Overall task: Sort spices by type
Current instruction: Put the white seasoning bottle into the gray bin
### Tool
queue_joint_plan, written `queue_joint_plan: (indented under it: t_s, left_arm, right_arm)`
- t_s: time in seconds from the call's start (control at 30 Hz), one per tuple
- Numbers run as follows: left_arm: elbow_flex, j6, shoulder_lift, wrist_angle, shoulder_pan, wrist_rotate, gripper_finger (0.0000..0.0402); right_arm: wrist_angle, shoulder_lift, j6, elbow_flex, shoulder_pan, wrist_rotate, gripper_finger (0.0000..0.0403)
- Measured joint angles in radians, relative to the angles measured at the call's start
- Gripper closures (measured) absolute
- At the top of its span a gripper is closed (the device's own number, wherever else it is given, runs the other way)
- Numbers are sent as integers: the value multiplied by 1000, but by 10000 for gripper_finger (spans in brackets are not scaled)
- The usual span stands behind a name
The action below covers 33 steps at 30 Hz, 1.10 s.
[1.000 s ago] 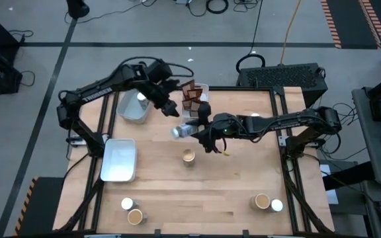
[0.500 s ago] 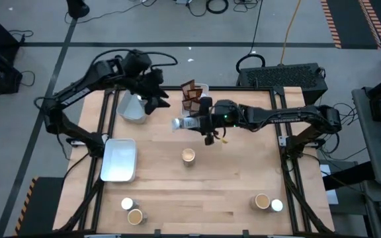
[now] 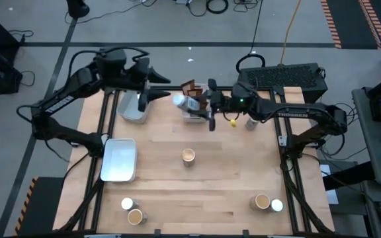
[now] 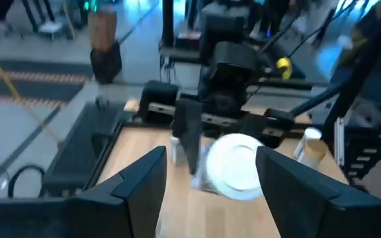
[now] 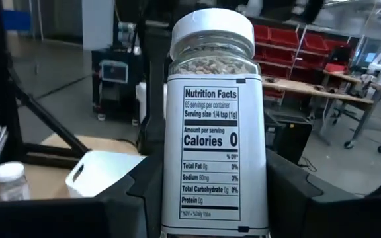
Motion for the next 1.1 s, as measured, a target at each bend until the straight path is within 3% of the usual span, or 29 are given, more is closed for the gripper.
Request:
queue_joint_plan:
  t_s: [0.23,0.4,1.1]
  left_arm:
    - [-128,-53,-24,196,-19,10,166]
    - [-146,-47,-15,308,-53,34,166]
    - [-142,45,69,309,-107,-1,166]
  right_arm:
    - [31,-17,18,0,-6,-1,237]
    - [29,-17,19,0,-6,-1,236]
    - [6,-16,19,-3,-25,-2,236]
